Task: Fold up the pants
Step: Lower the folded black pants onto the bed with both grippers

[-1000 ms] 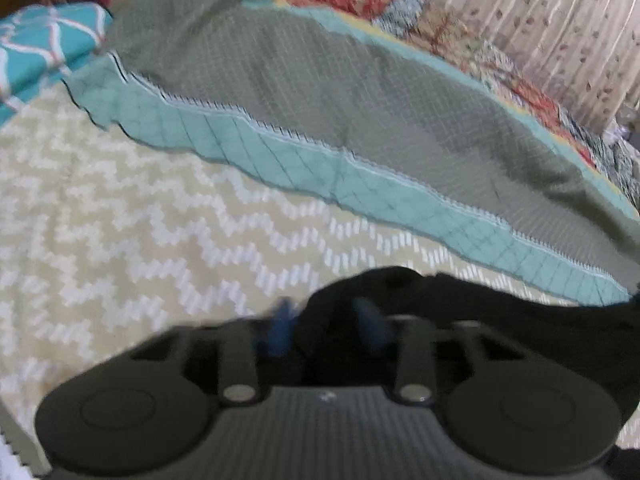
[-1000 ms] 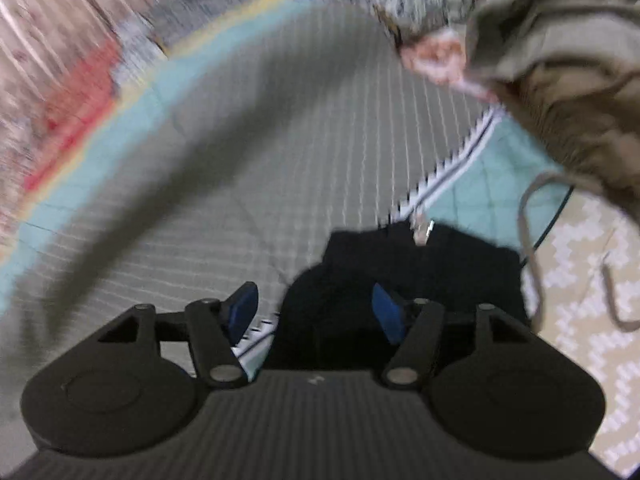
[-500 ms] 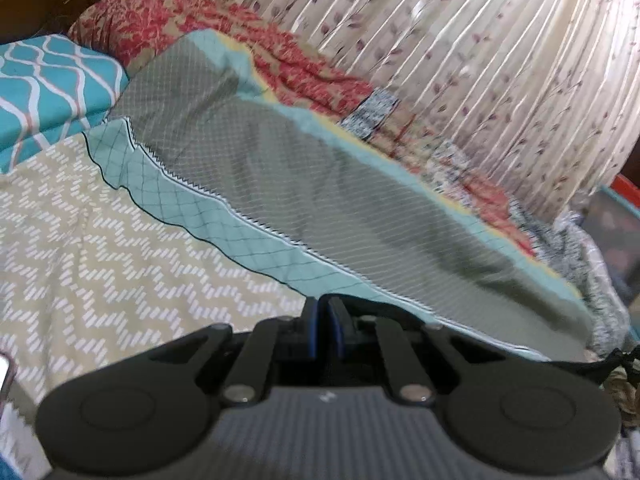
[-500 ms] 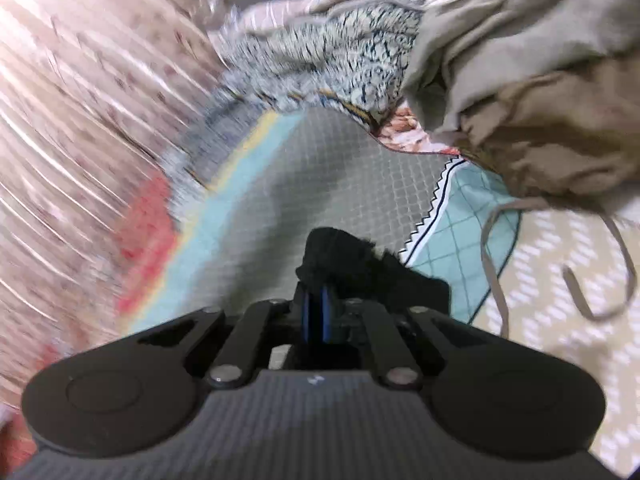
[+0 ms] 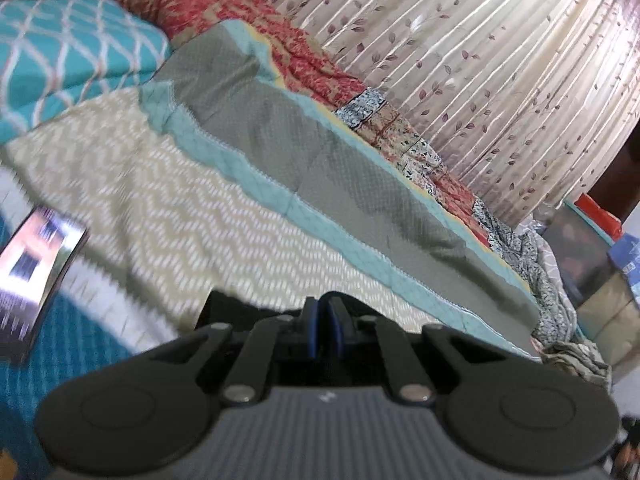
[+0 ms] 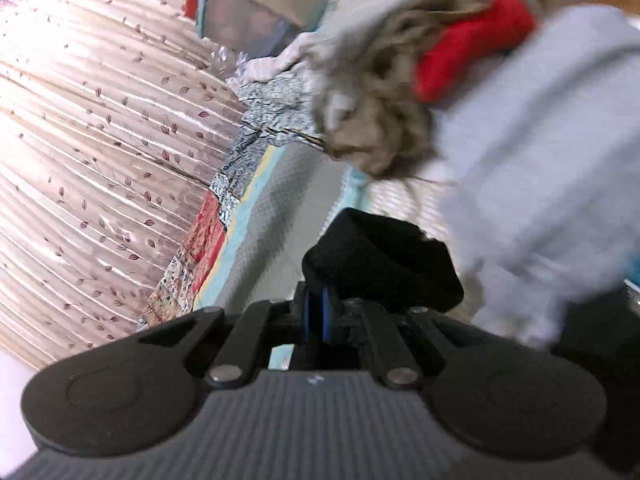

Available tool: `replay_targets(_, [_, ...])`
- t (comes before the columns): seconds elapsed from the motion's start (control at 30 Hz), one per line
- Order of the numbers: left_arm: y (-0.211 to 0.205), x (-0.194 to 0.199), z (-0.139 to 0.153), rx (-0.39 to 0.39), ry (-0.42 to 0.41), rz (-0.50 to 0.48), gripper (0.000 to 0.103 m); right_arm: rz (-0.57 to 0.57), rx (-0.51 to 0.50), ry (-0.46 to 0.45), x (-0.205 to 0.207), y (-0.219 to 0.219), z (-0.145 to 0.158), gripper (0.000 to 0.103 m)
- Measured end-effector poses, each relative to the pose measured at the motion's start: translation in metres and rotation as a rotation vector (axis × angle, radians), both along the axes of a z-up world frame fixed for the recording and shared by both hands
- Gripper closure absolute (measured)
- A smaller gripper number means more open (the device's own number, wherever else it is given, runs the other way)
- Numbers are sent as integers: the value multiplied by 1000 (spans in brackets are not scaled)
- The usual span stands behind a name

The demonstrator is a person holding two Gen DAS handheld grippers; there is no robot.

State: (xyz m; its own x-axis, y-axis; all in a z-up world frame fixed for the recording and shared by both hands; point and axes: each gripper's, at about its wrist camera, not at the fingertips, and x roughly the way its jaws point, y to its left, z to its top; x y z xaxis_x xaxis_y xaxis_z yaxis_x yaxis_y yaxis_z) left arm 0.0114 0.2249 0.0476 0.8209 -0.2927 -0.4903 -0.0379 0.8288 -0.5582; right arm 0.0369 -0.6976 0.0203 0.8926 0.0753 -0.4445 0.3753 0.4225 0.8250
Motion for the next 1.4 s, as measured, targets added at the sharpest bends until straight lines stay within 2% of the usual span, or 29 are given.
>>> replay_targets(0.2, [10,-45,-9,-19,1,-15,96,-61,47,19,-85,-1,-21,94])
replay_targets(0.23, [10,-52,-10,-12,-1,-7,101,-79,66,23,-94,-2,-25,94])
replay_targets(0.27, [14,-59,-10,-6,-7,11,101,-103,84,24,-103,-2,-29,94])
replay_targets(0.4, [43,-81,-19,-93,-4,99,101,-150,130,23,-125,-3,-39,94])
replay_targets(0.47, [53,-86,-23,-100,16,138,101,-149,116,58,-124,-1,-44,94])
replay_targets(0.57, [56,-87,-23,-124,13,120,100,-196,-19,163,-121,3,-45,80])
replay_targets(0.6, [54,-85,-22,-127,22,108,100,-247,-63,202,-123,3,-44,61])
replay_targets(0.63, [51,-83,-22,-126,30,98,96,-298,-79,211,-126,4,-43,51])
replay_targets(0.7, [45,-76,-21,-134,47,68,88,-337,-96,182,-129,5,-40,51])
replay_targets(0.73, [41,-73,-24,-141,65,58,79,-330,-112,181,-128,6,-37,51])
replay_targets(0.77, [38,-69,-26,-155,87,51,63,-317,-133,185,-124,8,-34,51])
replay_targets(0.83, [32,-61,-32,-192,134,41,49,-285,-160,184,-118,11,-31,51])
replay_targets(0.9, [27,-53,-38,-259,164,10,47,-264,-151,179,-111,14,-32,51])
replay_targets(0.97, [20,-46,-46,-317,193,-7,34,-244,-142,180,-107,20,-37,51])
replay_targets(1.03, [9,-33,-55,-309,244,-26,29,-228,-129,196,-105,22,-44,51])
replay_targets(1.13, [-4,-21,-67,-293,278,-40,30,-214,-76,197,-109,27,-55,51])
replay_targets(1.2, [-9,-12,-72,-292,280,-36,60,-194,-48,205,-102,29,-58,51])
replay_targets(1.23, [-10,-6,-75,-291,288,-39,91,-188,-53,211,-98,29,-59,55])
replay_targets(1.27, [-10,-4,-76,-303,288,-40,94,-176,-68,218,-94,30,-58,64])
replay_targets(1.3, [-9,-6,-73,-314,272,-40,94,-161,-85,235,-89,30,-57,93])
replay_targets(1.33, [-11,-9,-66,-304,239,-55,95,-155,-94,253,-86,30,-55,97])
replay_targets(1.4, [-15,-23,-45,-250,163,-111,95,-161,-115,227,-90,30,-44,97])
